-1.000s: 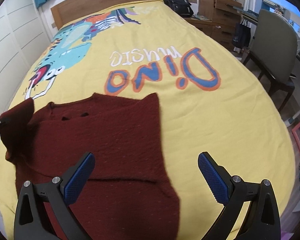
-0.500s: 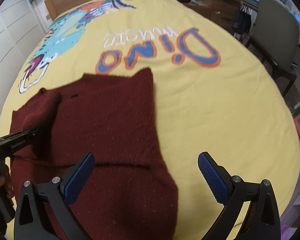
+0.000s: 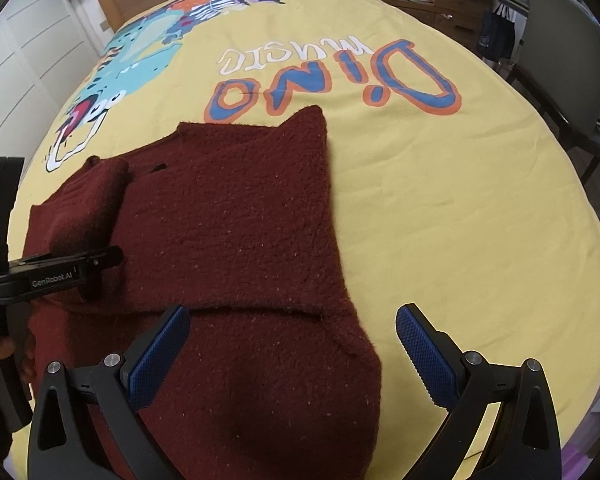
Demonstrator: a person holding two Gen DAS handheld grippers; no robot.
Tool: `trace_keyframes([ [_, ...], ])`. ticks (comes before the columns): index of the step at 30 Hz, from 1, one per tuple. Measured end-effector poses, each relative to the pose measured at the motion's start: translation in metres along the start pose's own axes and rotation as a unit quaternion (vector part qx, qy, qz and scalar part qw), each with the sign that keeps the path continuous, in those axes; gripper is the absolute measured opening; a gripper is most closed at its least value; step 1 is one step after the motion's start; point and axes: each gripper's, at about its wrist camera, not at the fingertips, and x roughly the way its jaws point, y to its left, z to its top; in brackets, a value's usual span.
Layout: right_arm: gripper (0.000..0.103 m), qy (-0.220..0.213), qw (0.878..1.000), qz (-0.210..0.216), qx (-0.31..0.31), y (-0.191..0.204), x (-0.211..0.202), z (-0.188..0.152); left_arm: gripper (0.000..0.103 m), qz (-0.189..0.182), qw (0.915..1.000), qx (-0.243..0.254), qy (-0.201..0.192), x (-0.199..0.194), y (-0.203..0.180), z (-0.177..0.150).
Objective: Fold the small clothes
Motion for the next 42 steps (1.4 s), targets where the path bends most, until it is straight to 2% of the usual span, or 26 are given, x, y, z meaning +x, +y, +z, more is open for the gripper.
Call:
trace_keyframes([
  [2, 0.102, 0.000, 1.000, 0.002, 0.002, -0.002, -0.001, -0.001, 0.076, 0.008, 0.9999, 0.006, 0.005, 0.000, -0.004, 0.000],
  [4, 0.102, -0.003, 1.000, 0.001, 0.003, -0.005, -0.004, -0.003, 0.091, 0.007, 0.9998, 0.008, 0.015, 0.000, -0.005, 0.001],
  [7, 0.102, -0.007, 1.000, 0.000, 0.009, -0.010, -0.007, -0.004, 0.100, 0.002, 0.9998, 0.005, 0.020, -0.005, -0.005, 0.000],
  [11, 0.102, -0.011, 1.000, 0.006, 0.018, -0.015, -0.010, -0.006, 0.102, -0.012, 0.9990, 0.004, 0.043, -0.010, -0.001, -0.002],
  [15, 0.102, -0.013, 1.000, 0.018, 0.022, -0.016, -0.012, -0.009, 0.102, -0.020, 0.9986, 0.006, 0.048, -0.023, 0.010, -0.008],
  [18, 0.103, -0.014, 0.999, 0.021, 0.022, -0.015, -0.013, -0.012, 0.102, -0.024, 0.9987, 0.004, 0.045, -0.035, 0.024, -0.015],
  [25, 0.102, -0.012, 0.999, 0.026, 0.025, -0.010, -0.014, -0.017, 0.102, -0.025, 0.9988, -0.033, 0.026, -0.065, 0.077, -0.040],
  [30, 0.103, -0.008, 1.000, 0.027, 0.012, 0.000, -0.015, -0.019, 0.102, -0.011, 0.9978, -0.064, 0.016, -0.080, 0.123, -0.057],
  [34, 0.102, -0.006, 1.000, 0.026, 0.008, 0.006, -0.015, -0.020, 0.102, 0.016, 0.9965, -0.080, 0.018, -0.082, 0.156, -0.072],
  [42, 0.102, 0.009, 1.000, 0.024, -0.007, 0.023, -0.009, -0.025, 0.101, 0.049, 0.9931, -0.102, 0.032, -0.070, 0.204, -0.097],
])
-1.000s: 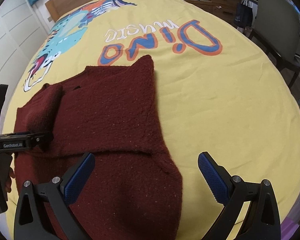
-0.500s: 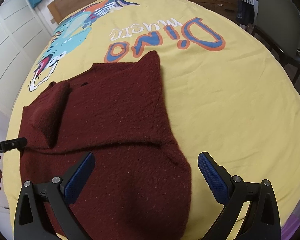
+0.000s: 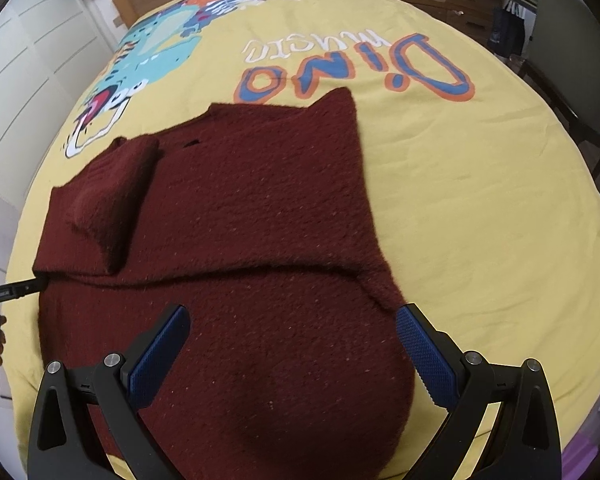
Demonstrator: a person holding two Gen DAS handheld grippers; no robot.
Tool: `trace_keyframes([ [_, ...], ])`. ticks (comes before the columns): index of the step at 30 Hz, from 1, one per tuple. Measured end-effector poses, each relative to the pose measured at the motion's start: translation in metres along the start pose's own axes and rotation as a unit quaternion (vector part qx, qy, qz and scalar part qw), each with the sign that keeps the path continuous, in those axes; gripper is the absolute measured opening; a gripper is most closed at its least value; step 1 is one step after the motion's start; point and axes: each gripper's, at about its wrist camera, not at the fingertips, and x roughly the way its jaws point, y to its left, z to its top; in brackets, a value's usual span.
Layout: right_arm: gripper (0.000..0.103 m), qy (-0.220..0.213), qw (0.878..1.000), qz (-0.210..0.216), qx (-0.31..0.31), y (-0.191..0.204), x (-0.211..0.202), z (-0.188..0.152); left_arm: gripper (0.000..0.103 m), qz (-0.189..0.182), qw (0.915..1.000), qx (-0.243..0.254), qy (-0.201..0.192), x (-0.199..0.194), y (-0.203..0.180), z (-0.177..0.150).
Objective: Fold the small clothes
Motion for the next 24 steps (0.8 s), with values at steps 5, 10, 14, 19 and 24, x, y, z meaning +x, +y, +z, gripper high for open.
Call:
trace_keyframes([
  [5, 0.102, 0.014, 1.000, -0.006, -0.004, 0.008, 0.008, -0.005, 0.101, 0.006, 0.9999, 0.007, -0.006, 0.014, 0.007, -0.003],
  [10, 0.103, 0.027, 0.999, -0.015, -0.014, 0.018, 0.016, -0.007, 0.100, 0.003, 0.9996, 0.013, -0.023, 0.023, 0.012, 0.001],
  [14, 0.102, 0.034, 0.999, -0.022, -0.028, 0.033, 0.022, -0.003, 0.089, -0.021, 0.9991, 0.013, -0.035, 0.022, 0.019, 0.006],
  [19, 0.102, 0.032, 0.998, -0.020, -0.054, 0.064, 0.030, 0.011, 0.056, -0.047, 0.9974, 0.029, -0.046, 0.015, 0.025, 0.010],
  [24, 0.102, 0.025, 0.996, -0.003, -0.087, 0.111, 0.039, 0.030, 0.017, -0.092, 0.9943, 0.032, -0.043, 0.009, 0.033, 0.013],
])
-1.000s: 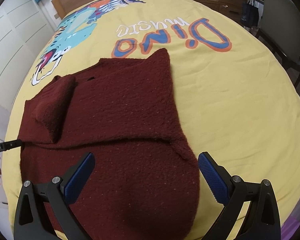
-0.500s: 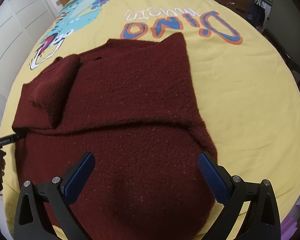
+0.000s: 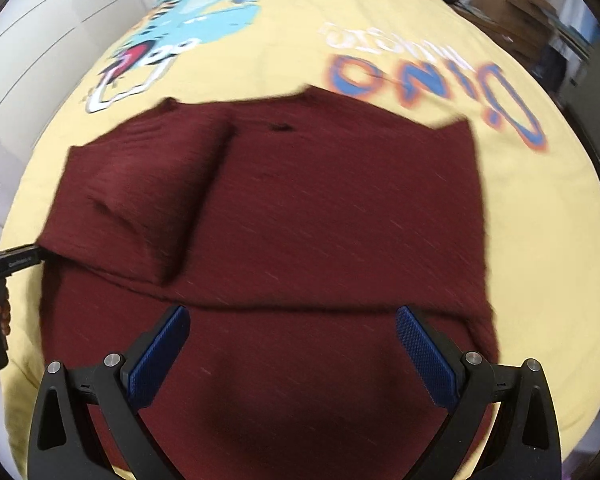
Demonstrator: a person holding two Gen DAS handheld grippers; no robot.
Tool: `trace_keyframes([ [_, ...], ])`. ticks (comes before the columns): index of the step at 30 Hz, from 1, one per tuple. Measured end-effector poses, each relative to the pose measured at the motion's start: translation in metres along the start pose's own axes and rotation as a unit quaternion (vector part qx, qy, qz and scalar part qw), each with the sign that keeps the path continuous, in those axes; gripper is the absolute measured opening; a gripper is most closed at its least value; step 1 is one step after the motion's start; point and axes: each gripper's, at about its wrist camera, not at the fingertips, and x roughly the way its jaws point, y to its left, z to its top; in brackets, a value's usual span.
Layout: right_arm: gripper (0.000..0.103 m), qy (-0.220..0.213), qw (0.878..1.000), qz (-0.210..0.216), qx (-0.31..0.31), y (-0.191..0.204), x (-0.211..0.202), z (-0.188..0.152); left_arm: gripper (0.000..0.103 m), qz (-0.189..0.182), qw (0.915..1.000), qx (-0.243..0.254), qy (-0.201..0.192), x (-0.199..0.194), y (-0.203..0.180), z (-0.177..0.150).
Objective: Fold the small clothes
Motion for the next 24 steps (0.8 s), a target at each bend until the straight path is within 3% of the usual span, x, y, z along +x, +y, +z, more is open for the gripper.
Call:
trace_keyframes([
  [10, 0.102, -0.037, 0.991, -0.006, -0.132, 0.109, 0.022, 0.053, 0.016, 0.013, 0.9999, 0.004, 0.003, -0.001, -0.008, 0.004],
  [15, 0.102, -0.027, 0.976, -0.039, -0.213, 0.157, 0.055, 0.065, 0.016, 0.004, 1.0000, -0.005, 0.007, 0.000, 0.001, 0.008],
  [19, 0.101, -0.014, 0.972, -0.056, -0.227, 0.174, 0.078, 0.070, 0.017, 0.000, 0.9999, -0.013, 0.008, 0.006, 0.004, 0.011],
  [22, 0.088, -0.010, 0.970, -0.063, -0.233, 0.176, 0.084, 0.069, 0.017, 0.005, 0.9999, -0.007, 0.009, 0.006, 0.008, 0.010],
  [23, 0.070, -0.007, 0.969, -0.065, -0.236, 0.177, 0.086, 0.069, 0.017, 0.005, 0.9999, -0.007, 0.009, 0.004, 0.009, 0.010],
  [24, 0.060, -0.005, 0.968, -0.068, -0.240, 0.177, 0.088, 0.069, 0.017, 0.005, 0.9999, -0.007, 0.010, 0.004, 0.009, 0.010],
])
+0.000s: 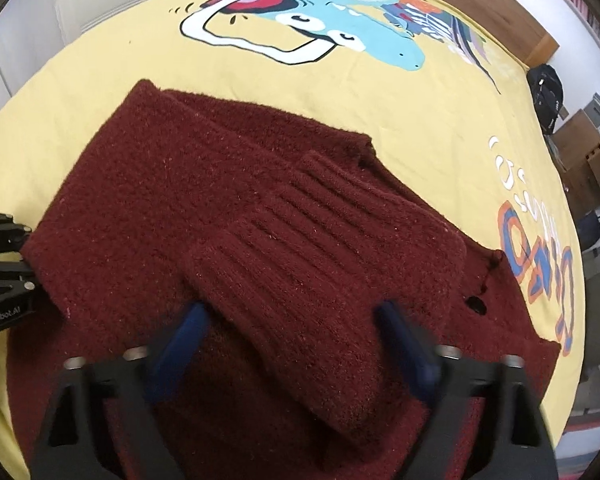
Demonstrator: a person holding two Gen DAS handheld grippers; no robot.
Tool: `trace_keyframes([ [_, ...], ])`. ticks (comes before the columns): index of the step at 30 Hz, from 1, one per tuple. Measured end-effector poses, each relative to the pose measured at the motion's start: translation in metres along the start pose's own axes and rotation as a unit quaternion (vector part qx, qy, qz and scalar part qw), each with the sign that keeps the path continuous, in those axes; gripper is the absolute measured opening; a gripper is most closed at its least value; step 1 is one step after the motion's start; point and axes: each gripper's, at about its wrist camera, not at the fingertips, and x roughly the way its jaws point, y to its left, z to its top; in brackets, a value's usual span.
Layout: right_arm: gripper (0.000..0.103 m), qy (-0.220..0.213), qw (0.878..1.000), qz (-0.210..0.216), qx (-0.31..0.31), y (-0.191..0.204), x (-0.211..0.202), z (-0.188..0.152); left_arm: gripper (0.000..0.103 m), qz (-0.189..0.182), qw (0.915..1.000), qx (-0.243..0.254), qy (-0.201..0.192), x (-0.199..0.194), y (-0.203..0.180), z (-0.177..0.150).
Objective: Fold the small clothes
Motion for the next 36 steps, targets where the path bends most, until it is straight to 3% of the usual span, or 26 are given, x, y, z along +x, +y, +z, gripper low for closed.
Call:
trace_keyframes([
  [4, 0.021, 0.005, 1.000, 0.001, 0.001, -0.005, -0.003, 0.004, 0.017, 0.001, 1.0000, -0.002, 0.001, -0.004, 0.000, 0.002],
  [5, 0.020, 0.002, 1.000, 0.000, 0.004, -0.008, -0.007, 0.004, 0.017, 0.001, 1.0000, -0.002, 0.002, -0.003, -0.002, 0.002],
  [10, 0.019, -0.030, 0.996, 0.030, 0.079, -0.052, -0.037, -0.007, 0.017, 0.005, 1.0000, -0.001, 0.004, 0.008, -0.018, 0.003],
  [16, 0.019, -0.051, 0.988, 0.033, 0.139, -0.094, -0.066, -0.028, 0.017, 0.007, 0.9999, -0.008, 0.004, 0.009, -0.020, 0.003],
  [24, 0.019, -0.019, 0.970, 0.069, 0.234, -0.152, -0.050, -0.084, 0.017, 0.015, 0.9999, -0.004, 0.006, 0.010, -0.024, 0.005],
  [36, 0.018, 0.024, 0.944, 0.094, 0.315, -0.191, -0.015, -0.142, 0.017, 0.024, 0.9997, 0.006, 0.010, 0.011, -0.040, -0.003],
])
